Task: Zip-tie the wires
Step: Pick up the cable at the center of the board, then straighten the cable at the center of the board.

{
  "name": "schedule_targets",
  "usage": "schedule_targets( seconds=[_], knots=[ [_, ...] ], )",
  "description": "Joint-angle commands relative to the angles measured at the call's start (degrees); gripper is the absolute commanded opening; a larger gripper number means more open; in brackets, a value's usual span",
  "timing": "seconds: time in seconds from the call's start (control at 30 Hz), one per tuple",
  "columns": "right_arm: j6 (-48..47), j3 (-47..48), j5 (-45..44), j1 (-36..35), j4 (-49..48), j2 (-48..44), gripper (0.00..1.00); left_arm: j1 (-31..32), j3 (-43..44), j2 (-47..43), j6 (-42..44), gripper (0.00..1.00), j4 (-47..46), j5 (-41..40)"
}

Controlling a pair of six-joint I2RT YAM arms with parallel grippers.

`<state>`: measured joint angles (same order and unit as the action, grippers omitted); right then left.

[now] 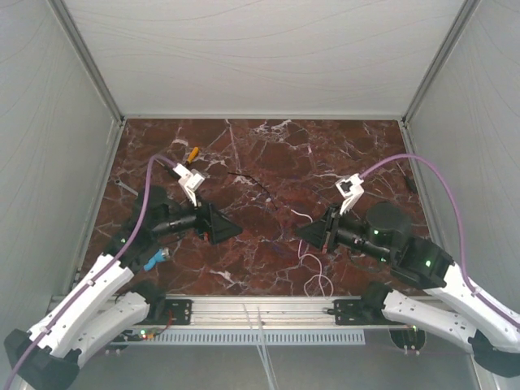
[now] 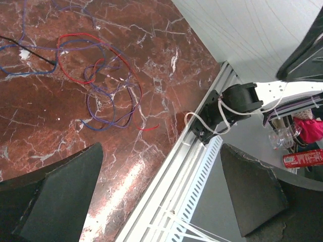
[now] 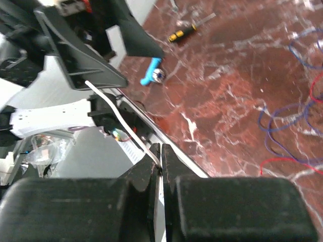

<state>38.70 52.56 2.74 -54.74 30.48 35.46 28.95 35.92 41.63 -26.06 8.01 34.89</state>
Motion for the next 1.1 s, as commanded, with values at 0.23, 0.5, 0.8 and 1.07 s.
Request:
schedule_targets(
  seconds=[0.23, 0.5, 0.8, 1.07],
  knots=[
    [-0.4, -4.3, -2.8, 0.7, -0.3, 8.5, 0.00, 0.2, -0.4, -2.3, 1.5, 1.00, 4.4, -3.7],
    [-3.8, -4.8, 5.0, 11.0, -8.1, 15.7, 0.00, 0.2, -0.3, -0.9, 0.3, 1.00, 5.9, -11.4],
    [-8.8, -1.7, 12.2, 20.5, -16.9, 27.2, 0.00, 0.2, 2.5, 7.0, -0.4, 1.00, 9.3, -25.3],
    [-10.5, 2.5, 14.7, 24.7, -21.9, 38.8, 0.00, 0.2, 5.0, 15.4, 0.0, 1.00, 8.0, -29.6]
  ],
)
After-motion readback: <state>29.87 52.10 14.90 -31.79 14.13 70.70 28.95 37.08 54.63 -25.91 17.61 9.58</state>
